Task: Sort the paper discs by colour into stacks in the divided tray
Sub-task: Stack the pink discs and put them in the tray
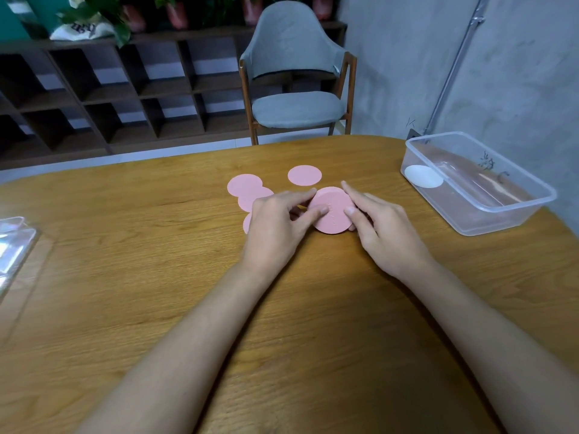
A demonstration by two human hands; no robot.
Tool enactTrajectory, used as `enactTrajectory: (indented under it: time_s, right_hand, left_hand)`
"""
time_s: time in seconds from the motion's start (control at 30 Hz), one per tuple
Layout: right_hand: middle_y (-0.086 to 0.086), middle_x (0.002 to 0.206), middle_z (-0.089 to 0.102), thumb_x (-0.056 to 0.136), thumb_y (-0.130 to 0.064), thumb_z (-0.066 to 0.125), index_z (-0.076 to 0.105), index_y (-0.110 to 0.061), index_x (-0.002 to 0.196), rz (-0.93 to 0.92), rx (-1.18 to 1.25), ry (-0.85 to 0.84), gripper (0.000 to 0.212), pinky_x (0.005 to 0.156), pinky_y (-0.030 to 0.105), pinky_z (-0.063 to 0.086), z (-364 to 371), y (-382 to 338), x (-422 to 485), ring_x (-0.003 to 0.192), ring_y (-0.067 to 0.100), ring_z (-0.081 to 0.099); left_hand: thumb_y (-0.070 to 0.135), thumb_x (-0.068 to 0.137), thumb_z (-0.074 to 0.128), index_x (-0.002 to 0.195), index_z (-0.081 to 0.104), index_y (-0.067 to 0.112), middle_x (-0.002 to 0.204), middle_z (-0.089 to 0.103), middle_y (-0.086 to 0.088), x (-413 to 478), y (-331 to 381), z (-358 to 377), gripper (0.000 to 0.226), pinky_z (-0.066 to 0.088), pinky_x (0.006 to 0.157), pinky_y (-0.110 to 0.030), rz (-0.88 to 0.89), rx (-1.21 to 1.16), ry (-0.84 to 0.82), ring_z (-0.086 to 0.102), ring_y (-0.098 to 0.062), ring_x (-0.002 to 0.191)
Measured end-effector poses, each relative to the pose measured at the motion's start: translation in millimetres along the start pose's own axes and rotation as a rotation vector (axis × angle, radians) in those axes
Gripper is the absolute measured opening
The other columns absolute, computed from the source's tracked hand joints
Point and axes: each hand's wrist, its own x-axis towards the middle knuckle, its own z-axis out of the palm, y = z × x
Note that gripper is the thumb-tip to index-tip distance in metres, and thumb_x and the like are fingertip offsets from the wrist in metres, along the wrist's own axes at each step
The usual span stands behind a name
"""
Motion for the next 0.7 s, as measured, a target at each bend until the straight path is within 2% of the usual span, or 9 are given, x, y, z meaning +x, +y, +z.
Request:
enactTrajectory:
  time_s: [0.1, 0.17, 0.2, 0.33, 0.5, 0.57, 0.6, 0.63, 0.7]
  right_hand:
    - [-0.009, 0.111, 0.066, 0.107, -0.021, 0.051, 0.052, -0.022, 0.15, 0.034, 0.045, 0.058, 0.043, 0.092, 0.015, 0.042, -3, 2, 1, 0.1, 0.001, 0.056]
    - [-0.01, 0.109, 0.066, 0.107, -0.021, 0.051, 0.055, -0.023, 0.147, 0.083, 0.062, 0.097, 0.041, 0.087, 0.007, 0.042, -5, 4, 2, 0.095, -0.001, 0.058]
    - [-0.009, 0.109, 0.066, 0.107, -0.022, 0.051, 0.054, -0.023, 0.147, 0.101, 0.059, 0.114, 0.041, 0.086, 0.007, 0.042, -6, 5, 2, 0.095, 0.001, 0.059]
    - [0.004, 0.123, 0.068, 0.107, -0.024, 0.05, 0.053, -0.022, 0.148, 0.151, 0.044, 0.16, 0.041, 0.094, 0.025, 0.047, -6, 10, 4, 0.109, 0.017, 0.064]
    - [0.005, 0.122, 0.069, 0.107, -0.023, 0.051, 0.055, -0.021, 0.147, 0.166, 0.052, 0.203, 0.04, 0.096, 0.033, 0.052, -5, 13, 5, 0.107, 0.021, 0.066]
    - [0.006, 0.124, 0.068, 0.107, -0.024, 0.051, 0.054, -0.021, 0.148, 0.175, 0.052, 0.197, 0.041, 0.096, 0.032, 0.052, -4, 15, 6, 0.109, 0.022, 0.066]
    - [0.006, 0.125, 0.068, 0.107, -0.024, 0.05, 0.053, -0.022, 0.148, 0.18, 0.05, 0.192, 0.041, 0.095, 0.031, 0.052, -4, 15, 6, 0.11, 0.022, 0.065]
    - [0.006, 0.125, 0.068, 0.107, -0.025, 0.05, 0.053, -0.022, 0.149, 0.184, 0.047, 0.19, 0.042, 0.093, 0.029, 0.051, -4, 14, 5, 0.11, 0.022, 0.065]
    - [0.006, 0.123, 0.068, 0.107, -0.024, 0.05, 0.053, -0.022, 0.148, 0.185, 0.047, 0.191, 0.041, 0.088, 0.023, 0.046, -4, 13, 5, 0.106, 0.017, 0.063]
  left_hand:
    - [0.038, 0.091, 0.079, 0.12, 0.079, 0.019, 0.104, 0.08, 0.008, 6, 0, 0, 0.035, 0.049, 0.077, -0.01, -0.011, 0.0, -0.076, 0.068, -0.001, 0.08]
    - [0.041, 0.095, 0.073, 0.12, 0.078, 0.018, 0.104, 0.079, 0.008, 16, -5, -1, 0.034, 0.054, 0.08, -0.02, -0.025, 0.03, -0.07, 0.069, -0.005, 0.085]
    - [0.041, 0.098, 0.069, 0.122, 0.077, 0.017, 0.108, 0.079, 0.006, 23, -10, -1, 0.034, 0.055, 0.085, -0.026, -0.029, 0.071, -0.066, 0.069, -0.006, 0.091]
    - [0.033, 0.101, 0.064, 0.141, 0.063, 0.015, 0.141, 0.066, -0.002, 47, -32, 2, 0.044, 0.041, 0.11, -0.032, -0.032, 0.327, -0.233, 0.056, -0.021, 0.133]
    - [0.041, 0.101, 0.065, 0.158, 0.042, 0.015, 0.166, 0.037, -0.006, 72, -35, 8, 0.066, 0.027, 0.124, -0.038, -0.089, 0.408, -0.381, 0.033, -0.025, 0.154]
    - [0.046, 0.1, 0.064, 0.158, 0.04, 0.018, 0.165, 0.04, -0.006, 83, -39, 10, 0.069, 0.03, 0.124, -0.043, -0.148, 0.432, -0.458, 0.034, -0.028, 0.153]
    - [0.05, 0.099, 0.064, 0.155, 0.046, 0.021, 0.158, 0.049, -0.007, 86, -42, 10, 0.066, 0.037, 0.12, -0.046, -0.171, 0.437, -0.481, 0.041, -0.031, 0.148]
    - [0.054, 0.097, 0.063, 0.148, 0.054, 0.023, 0.145, 0.061, -0.007, 89, -44, 10, 0.06, 0.045, 0.112, -0.048, -0.182, 0.442, -0.488, 0.05, -0.031, 0.138]
    - [0.055, 0.097, 0.064, 0.131, 0.067, 0.022, 0.119, 0.071, -0.005, 89, -45, 8, 0.048, 0.053, 0.097, -0.047, -0.158, 0.463, -0.467, 0.06, -0.029, 0.117]
